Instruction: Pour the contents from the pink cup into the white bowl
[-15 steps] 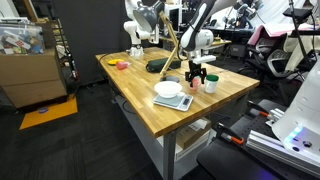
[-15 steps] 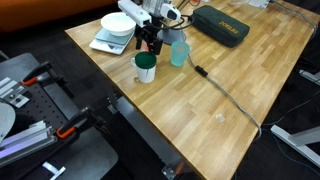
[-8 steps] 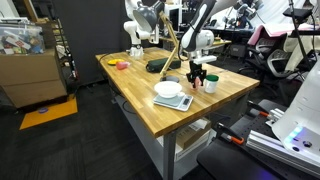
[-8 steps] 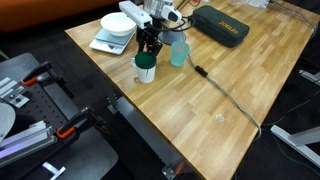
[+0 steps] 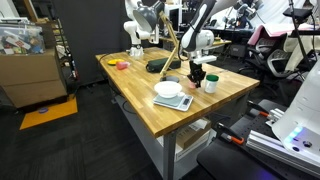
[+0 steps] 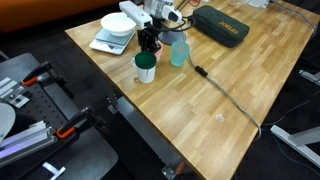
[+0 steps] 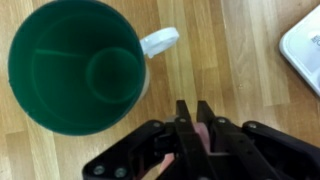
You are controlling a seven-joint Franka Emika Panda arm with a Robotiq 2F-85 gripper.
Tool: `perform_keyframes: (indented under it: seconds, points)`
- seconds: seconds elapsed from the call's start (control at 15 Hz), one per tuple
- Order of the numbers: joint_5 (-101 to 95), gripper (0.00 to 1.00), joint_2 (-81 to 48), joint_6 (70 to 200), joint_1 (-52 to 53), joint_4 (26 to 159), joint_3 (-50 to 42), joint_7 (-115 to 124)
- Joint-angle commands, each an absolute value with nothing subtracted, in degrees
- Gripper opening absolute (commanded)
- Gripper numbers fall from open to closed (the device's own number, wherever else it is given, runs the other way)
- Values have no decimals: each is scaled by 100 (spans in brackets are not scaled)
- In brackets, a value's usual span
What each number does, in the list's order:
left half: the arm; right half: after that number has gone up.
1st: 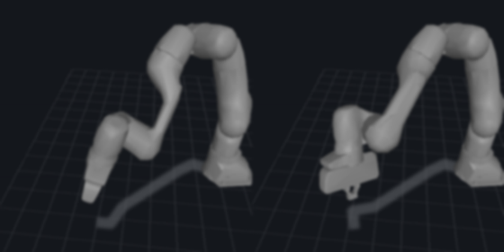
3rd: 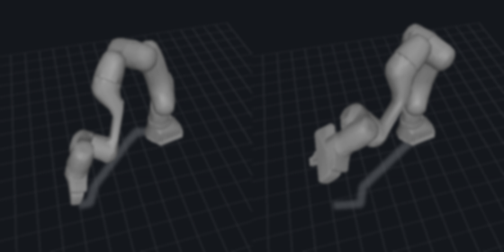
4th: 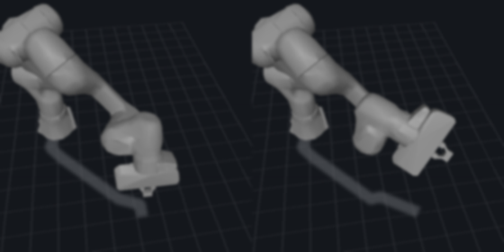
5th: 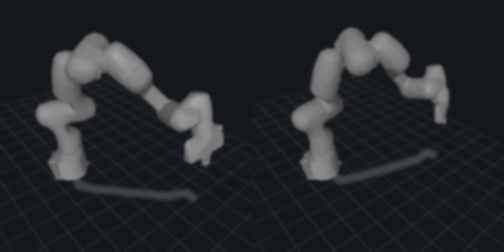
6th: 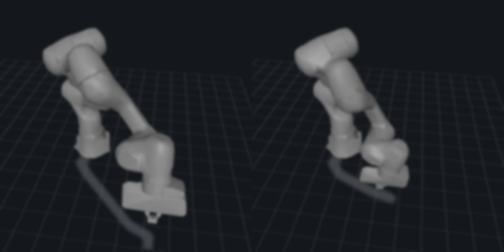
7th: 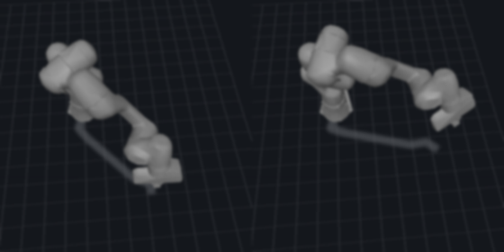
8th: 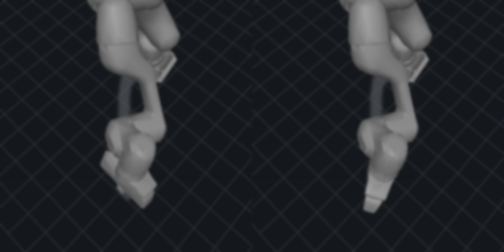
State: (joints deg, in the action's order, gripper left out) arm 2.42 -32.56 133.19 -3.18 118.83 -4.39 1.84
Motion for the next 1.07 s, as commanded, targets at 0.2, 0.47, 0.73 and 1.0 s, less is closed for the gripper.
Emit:
perform_keyframes:
  seconds: [0.2,0.47,0.73,1.0]
  points:
    - [22,4,-3171,13326,-272,11944,-485,211]
    - [-649,4,-2812,13141,-79,12171,-449,-108]
    - [-1132,4,-2255,13048,112,12441,-230,-458]
    - [-1243,4,-1679,12795,259,12699,14,-735]
